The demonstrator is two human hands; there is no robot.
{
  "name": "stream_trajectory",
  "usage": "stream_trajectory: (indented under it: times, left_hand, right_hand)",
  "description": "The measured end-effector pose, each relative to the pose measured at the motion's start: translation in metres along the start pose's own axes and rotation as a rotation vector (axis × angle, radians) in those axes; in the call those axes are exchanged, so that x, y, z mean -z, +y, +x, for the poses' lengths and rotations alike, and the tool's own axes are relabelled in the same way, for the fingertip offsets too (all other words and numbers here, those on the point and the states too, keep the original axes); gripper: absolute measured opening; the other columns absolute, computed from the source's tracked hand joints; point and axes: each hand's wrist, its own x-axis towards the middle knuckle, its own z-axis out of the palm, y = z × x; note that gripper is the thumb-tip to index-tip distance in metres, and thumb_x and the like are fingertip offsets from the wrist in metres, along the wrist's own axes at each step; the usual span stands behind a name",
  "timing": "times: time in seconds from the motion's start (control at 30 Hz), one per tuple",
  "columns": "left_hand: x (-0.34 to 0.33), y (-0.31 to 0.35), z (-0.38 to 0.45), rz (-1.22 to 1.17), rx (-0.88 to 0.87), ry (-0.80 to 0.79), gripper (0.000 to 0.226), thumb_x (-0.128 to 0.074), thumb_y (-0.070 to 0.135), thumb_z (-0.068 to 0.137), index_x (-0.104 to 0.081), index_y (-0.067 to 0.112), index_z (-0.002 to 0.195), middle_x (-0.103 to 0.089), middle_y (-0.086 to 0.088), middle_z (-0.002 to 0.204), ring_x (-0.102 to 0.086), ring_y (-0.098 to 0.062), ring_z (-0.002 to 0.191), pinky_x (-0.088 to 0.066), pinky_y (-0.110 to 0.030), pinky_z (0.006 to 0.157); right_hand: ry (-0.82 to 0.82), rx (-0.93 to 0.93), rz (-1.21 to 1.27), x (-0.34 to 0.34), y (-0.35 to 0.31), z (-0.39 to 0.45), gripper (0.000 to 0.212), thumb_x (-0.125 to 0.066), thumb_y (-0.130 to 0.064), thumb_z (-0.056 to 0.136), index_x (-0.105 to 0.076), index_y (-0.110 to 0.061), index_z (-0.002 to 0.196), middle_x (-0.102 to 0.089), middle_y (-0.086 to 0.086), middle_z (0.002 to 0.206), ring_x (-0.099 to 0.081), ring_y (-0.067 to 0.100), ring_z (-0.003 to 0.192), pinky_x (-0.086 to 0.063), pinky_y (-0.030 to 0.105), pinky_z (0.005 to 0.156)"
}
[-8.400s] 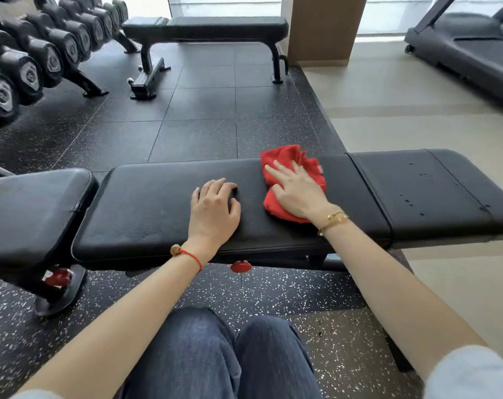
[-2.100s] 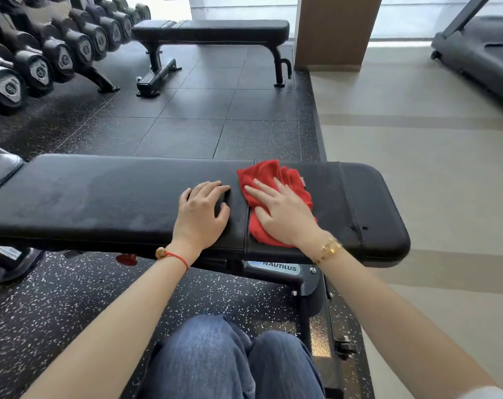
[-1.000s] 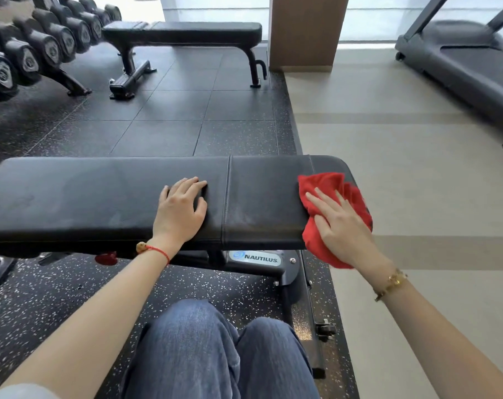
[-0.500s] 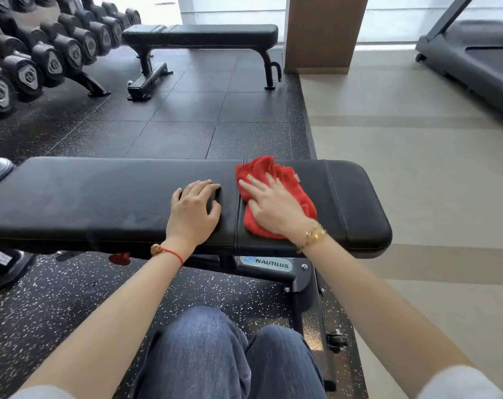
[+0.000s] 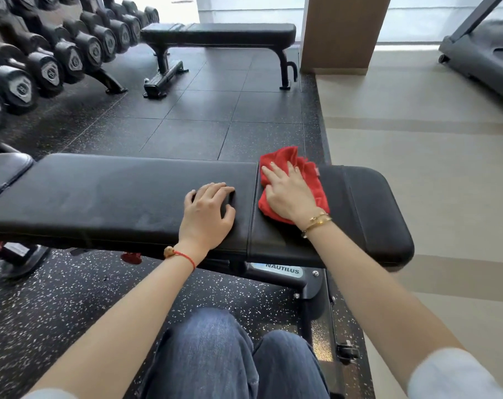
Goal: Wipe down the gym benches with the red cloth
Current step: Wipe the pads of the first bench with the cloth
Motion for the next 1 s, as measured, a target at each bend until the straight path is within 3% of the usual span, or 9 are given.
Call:
stream_trajectory:
  times: [0.2, 0.33, 0.5, 0.7, 0.83, 0.93, 1.0]
  left_hand:
    - [-0.001, -0.005, 0.001, -0.016, -0.010, 0.004, 0.038, -0.055, 0.026, 0.089, -0.060, 0.028, 0.126, -0.057, 0.008, 0.136, -0.046, -0.013, 0.132, -0.029, -0.044, 0.113]
    - [-0.001, -0.005, -0.001, -0.025, -0.009, -0.008, 0.038, -0.053, 0.027, 0.091, -0.058, 0.027, 0.129, -0.055, 0.006, 0.139, -0.044, -0.015, 0.134, -0.026, -0.046, 0.115]
    - [0.000, -0.001, -0.001, -0.015, -0.005, -0.009, 0.038, -0.052, 0.025, 0.091, -0.058, 0.026, 0.129, -0.056, 0.006, 0.137, -0.044, -0.015, 0.134, -0.027, -0.046, 0.116]
    - [0.002, -0.002, -0.001, -0.028, -0.001, 0.004, 0.037, -0.056, 0.025, 0.089, -0.061, 0.027, 0.126, -0.057, 0.008, 0.136, -0.046, -0.014, 0.132, -0.028, -0.046, 0.113]
    - [0.003, -0.004, -0.001, -0.037, -0.012, -0.009, 0.038, -0.055, 0.025, 0.091, -0.060, 0.027, 0.129, -0.056, 0.007, 0.139, -0.045, -0.014, 0.134, -0.027, -0.046, 0.114]
    - [0.003, -0.005, -0.002, -0.046, -0.018, -0.021, 0.038, -0.053, 0.026, 0.093, -0.058, 0.026, 0.131, -0.054, 0.006, 0.141, -0.043, -0.015, 0.136, -0.026, -0.046, 0.116]
    - [0.002, -0.003, -0.003, -0.050, -0.011, -0.021, 0.038, -0.052, 0.026, 0.093, -0.058, 0.026, 0.131, -0.054, 0.006, 0.141, -0.043, -0.015, 0.136, -0.025, -0.047, 0.116]
  right_hand:
    - [0.019, 0.185, 0.110, -0.002, -0.003, -0.066, 0.054, -0.039, -0.027, 0.096, -0.031, -0.028, 0.150, -0.026, -0.006, 0.158, -0.017, 0.027, 0.148, -0.008, 0.039, 0.122]
    - [0.026, 0.063, 0.127, 0.005, 0.039, -0.069, 0.052, -0.041, -0.026, 0.097, -0.033, -0.032, 0.148, -0.027, -0.009, 0.158, -0.019, 0.023, 0.147, -0.007, 0.037, 0.122]
    - [-0.022, -0.086, 0.059, 0.004, 0.035, -0.011, 0.054, -0.032, -0.023, 0.100, -0.022, -0.021, 0.153, -0.015, 0.001, 0.162, -0.009, 0.037, 0.148, -0.004, 0.046, 0.121]
    - [0.021, 0.095, 0.069, -0.004, -0.022, -0.035, 0.055, -0.036, -0.024, 0.098, -0.026, -0.020, 0.152, -0.022, 0.001, 0.160, -0.014, 0.035, 0.147, -0.007, 0.044, 0.122]
    - [0.062, 0.166, 0.146, 0.000, -0.006, -0.093, 0.053, -0.043, -0.024, 0.095, -0.037, -0.026, 0.148, -0.031, -0.006, 0.156, -0.021, 0.026, 0.146, -0.005, 0.036, 0.122]
    - [0.099, 0.047, 0.128, 0.006, 0.036, -0.104, 0.051, -0.043, -0.023, 0.095, -0.039, -0.028, 0.146, -0.033, -0.007, 0.155, -0.024, 0.023, 0.145, 0.003, 0.029, 0.120]
    - [0.079, -0.070, 0.112, 0.010, 0.063, -0.088, 0.051, -0.041, -0.023, 0.097, -0.036, -0.027, 0.148, -0.029, -0.006, 0.157, -0.020, 0.026, 0.146, -0.003, 0.035, 0.122]
